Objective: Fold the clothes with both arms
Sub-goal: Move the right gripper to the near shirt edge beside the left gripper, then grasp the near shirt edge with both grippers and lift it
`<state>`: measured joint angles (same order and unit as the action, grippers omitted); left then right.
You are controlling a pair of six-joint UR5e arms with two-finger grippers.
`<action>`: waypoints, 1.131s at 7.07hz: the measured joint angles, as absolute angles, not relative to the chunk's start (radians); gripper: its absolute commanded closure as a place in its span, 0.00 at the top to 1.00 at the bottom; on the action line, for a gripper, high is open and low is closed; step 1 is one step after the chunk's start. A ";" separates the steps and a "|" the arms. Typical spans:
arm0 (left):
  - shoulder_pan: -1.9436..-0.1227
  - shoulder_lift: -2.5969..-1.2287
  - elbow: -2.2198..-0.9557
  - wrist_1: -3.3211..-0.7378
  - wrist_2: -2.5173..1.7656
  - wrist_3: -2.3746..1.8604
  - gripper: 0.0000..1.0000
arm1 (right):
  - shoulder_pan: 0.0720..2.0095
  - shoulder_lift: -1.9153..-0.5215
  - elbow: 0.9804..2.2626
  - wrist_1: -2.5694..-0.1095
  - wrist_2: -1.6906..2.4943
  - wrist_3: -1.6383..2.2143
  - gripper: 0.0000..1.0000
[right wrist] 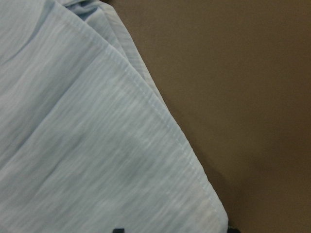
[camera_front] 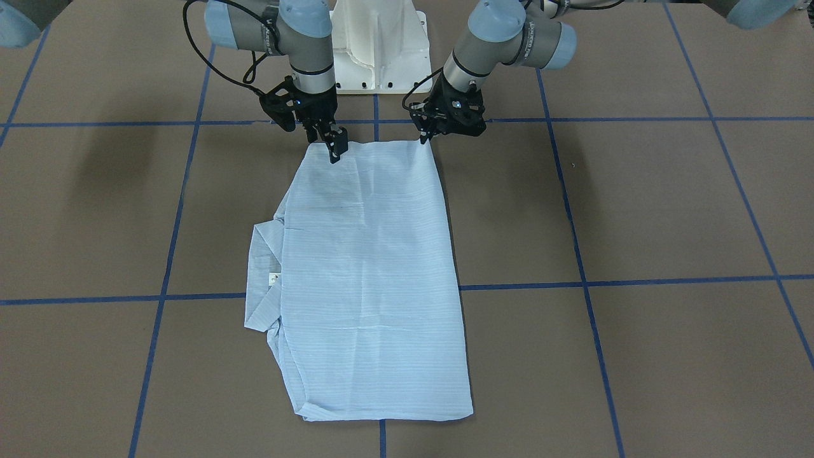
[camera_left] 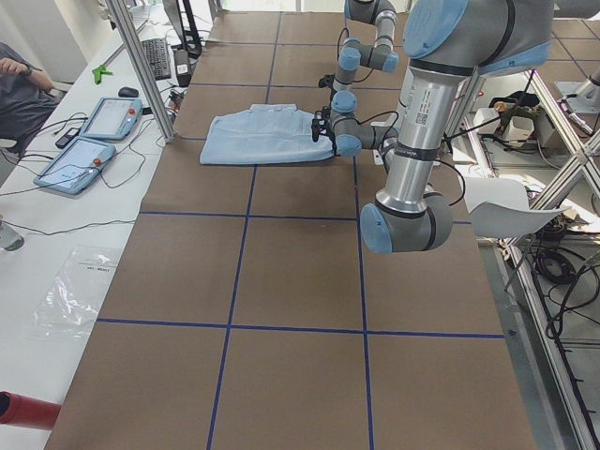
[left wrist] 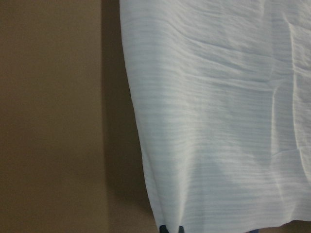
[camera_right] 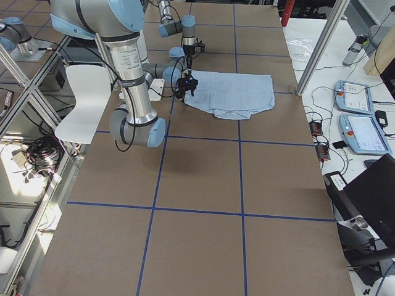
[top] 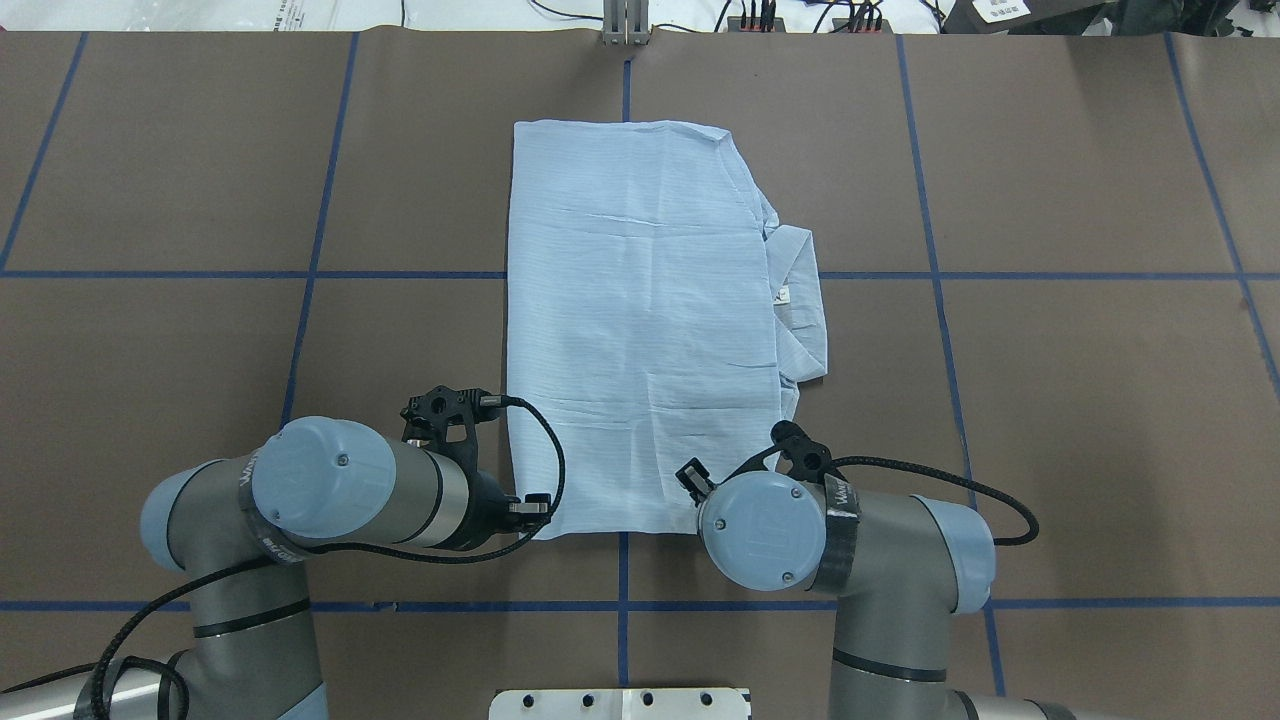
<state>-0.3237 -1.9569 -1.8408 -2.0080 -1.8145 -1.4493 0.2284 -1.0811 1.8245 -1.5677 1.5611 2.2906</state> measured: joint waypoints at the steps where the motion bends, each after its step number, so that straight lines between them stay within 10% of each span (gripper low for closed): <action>1: -0.324 -1.957 -1.841 -2.008 -1.815 -1.449 0.00 | 0.227 -1.065 1.804 -1.568 1.556 2.298 0.26; 2: -0.324 -1.956 -1.841 -2.008 -1.815 -1.449 0.00 | 0.227 -1.053 1.793 -1.568 1.554 2.302 0.00; 8: -0.324 -1.959 -1.842 -2.008 -1.816 -1.448 0.00 | 0.238 -1.048 1.834 -1.585 1.559 2.293 0.00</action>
<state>-0.3237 -1.9592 -1.8417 -2.0080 -1.8163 -1.4483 0.2383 -1.0476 1.8337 -1.5852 1.5594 2.2935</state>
